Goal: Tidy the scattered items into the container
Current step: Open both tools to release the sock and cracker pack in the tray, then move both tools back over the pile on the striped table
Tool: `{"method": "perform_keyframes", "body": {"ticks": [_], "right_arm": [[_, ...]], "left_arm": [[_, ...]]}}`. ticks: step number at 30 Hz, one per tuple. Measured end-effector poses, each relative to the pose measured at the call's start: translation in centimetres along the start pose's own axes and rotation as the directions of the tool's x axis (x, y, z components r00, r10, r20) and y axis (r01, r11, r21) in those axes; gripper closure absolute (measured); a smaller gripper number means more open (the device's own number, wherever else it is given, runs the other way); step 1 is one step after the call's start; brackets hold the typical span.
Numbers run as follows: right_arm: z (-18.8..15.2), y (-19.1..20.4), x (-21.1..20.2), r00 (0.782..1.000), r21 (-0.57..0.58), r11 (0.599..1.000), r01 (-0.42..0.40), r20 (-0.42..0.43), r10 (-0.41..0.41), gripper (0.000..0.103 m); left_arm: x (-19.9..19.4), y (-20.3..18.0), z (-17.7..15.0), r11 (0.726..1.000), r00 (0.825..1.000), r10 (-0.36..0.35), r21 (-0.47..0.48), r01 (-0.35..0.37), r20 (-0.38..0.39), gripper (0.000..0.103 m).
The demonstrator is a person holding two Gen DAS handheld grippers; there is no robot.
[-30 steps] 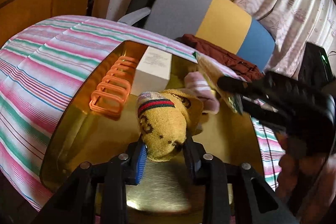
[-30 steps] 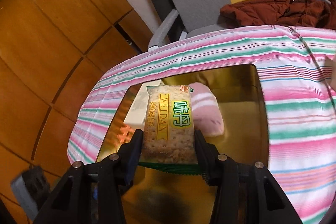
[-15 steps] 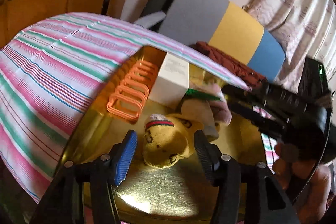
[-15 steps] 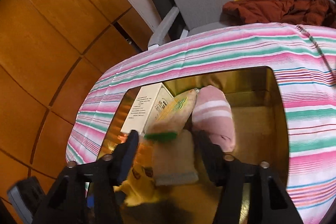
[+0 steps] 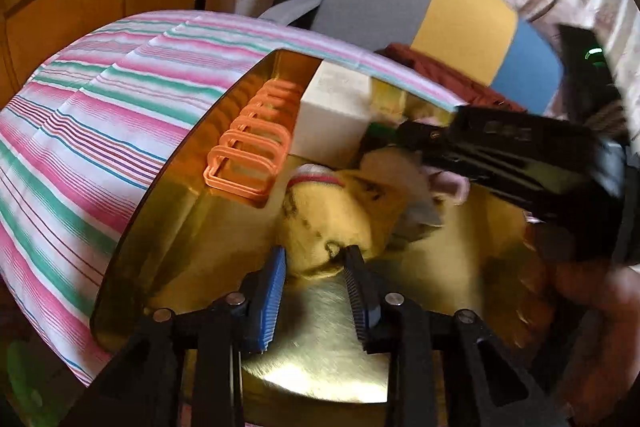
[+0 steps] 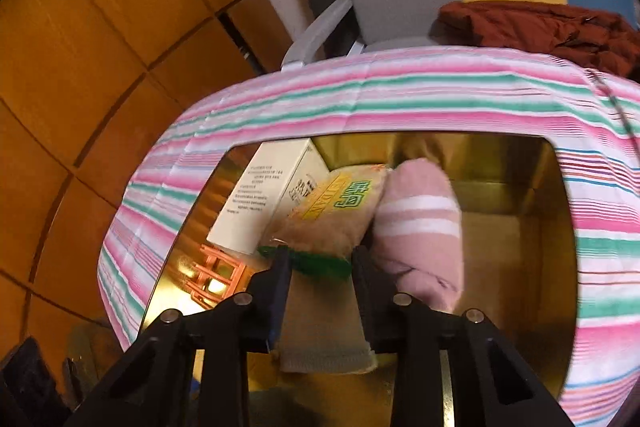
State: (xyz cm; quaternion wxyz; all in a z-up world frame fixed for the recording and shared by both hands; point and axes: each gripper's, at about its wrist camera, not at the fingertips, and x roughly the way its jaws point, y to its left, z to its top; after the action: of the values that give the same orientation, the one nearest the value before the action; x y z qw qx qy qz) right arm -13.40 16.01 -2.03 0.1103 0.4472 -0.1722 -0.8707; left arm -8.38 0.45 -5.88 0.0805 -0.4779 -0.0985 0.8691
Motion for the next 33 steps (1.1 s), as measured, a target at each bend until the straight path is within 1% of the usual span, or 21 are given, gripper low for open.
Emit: {"method": "perform_keyframes", "body": {"ticks": [1, 3, 4, 5, 6, 9, 10, 13, 15, 17, 20, 23, 27, 29, 33], "right_arm": [[0.0, 0.0, -0.2, 1.000, -0.001, 1.000, -0.006, 0.005, 0.006, 0.070], [-0.2, -0.2, -1.3, 0.999, -0.001, 1.000, -0.027, 0.027, 0.027, 0.070], [-0.4, -0.3, -2.2, 0.999, -0.001, 0.999, -0.033, 0.043, 0.033, 0.067], [-0.6, -0.4, -3.1, 0.998, -0.002, 0.999, -0.038, 0.059, 0.038, 0.061], [-0.9, -0.4, -4.0, 0.997, -0.004, 0.999, -0.039, 0.073, 0.039, 0.059], [-1.9, -1.1, -6.7, 0.992, 0.000, 0.999, -0.037, 0.121, 0.036, 0.056], [-2.3, -1.5, -7.6, 0.990, 0.014, 0.999, -0.036, 0.134, 0.034, 0.053], [-3.4, -2.9, -9.6, 0.986, 0.072, 0.996, -0.045, 0.164, 0.033, 0.046], [-4.0, -3.8, -10.8, 0.984, 0.100, 0.994, -0.047, 0.175, 0.029, 0.045], [-4.8, -4.6, -11.8, 0.983, 0.114, 0.993, -0.038, 0.183, 0.017, 0.044], [-6.0, -5.9, -13.0, 0.982, 0.136, 0.991, -0.016, 0.186, -0.009, 0.044], [-7.2, -7.6, -14.0, 0.982, 0.176, 0.984, -0.002, 0.187, -0.031, 0.044], [-8.7, -9.6, -15.3, 0.979, 0.204, 0.978, 0.039, 0.189, -0.078, 0.044], [-9.6, -10.7, -16.0, 0.976, 0.216, 0.974, 0.060, 0.192, -0.102, 0.044], [-11.3, -13.0, -17.0, 0.973, 0.256, 0.962, 0.092, 0.184, -0.142, 0.044]], "left_arm": [[0.4, 0.2, 0.5, 1.000, 1.000, 0.002, -0.022, -0.003, -0.013, 0.074], [0.3, 0.7, 1.1, 0.998, 1.000, -0.008, -0.066, 0.008, -0.002, 0.072], [0.1, 0.9, 1.3, 0.997, 1.000, -0.013, -0.080, 0.013, 0.009, 0.070], [-0.1, 0.9, 1.4, 0.996, 1.000, -0.016, -0.084, 0.017, 0.016, 0.068], [-0.3, 0.9, 1.3, 0.996, 1.000, -0.019, -0.086, 0.021, 0.022, 0.065], [-1.0, 0.7, 0.6, 0.995, 0.999, -0.038, -0.088, 0.041, 0.035, 0.065], [-1.3, 0.5, 0.2, 0.995, 0.998, -0.042, -0.090, 0.046, 0.043, 0.064], [-2.5, 0.3, -0.7, 0.994, 0.995, -0.041, -0.097, 0.050, 0.092, 0.064], [-3.4, 0.2, -1.1, 0.994, 0.992, -0.034, -0.102, 0.047, 0.125, 0.064], [-3.9, 0.1, -0.9, 0.993, 0.988, -0.035, -0.109, 0.052, 0.151, 0.065], [-5.0, -0.6, -0.7, 0.990, 0.981, -0.064, -0.109, 0.084, 0.181, 0.064], [-5.7, -2.0, -0.8, 0.991, 0.976, -0.097, -0.068, 0.112, 0.194, 0.064], [-6.2, -5.2, -1.6, 0.991, 0.973, -0.133, 0.032, 0.130, 0.187, 0.064], [-6.0, -7.0, -2.3, 0.985, 0.972, -0.162, 0.084, 0.149, 0.170, 0.064], [-5.3, -10.0, -3.7, 0.967, 0.968, -0.222, 0.152, 0.204, 0.116, 0.064]]}}
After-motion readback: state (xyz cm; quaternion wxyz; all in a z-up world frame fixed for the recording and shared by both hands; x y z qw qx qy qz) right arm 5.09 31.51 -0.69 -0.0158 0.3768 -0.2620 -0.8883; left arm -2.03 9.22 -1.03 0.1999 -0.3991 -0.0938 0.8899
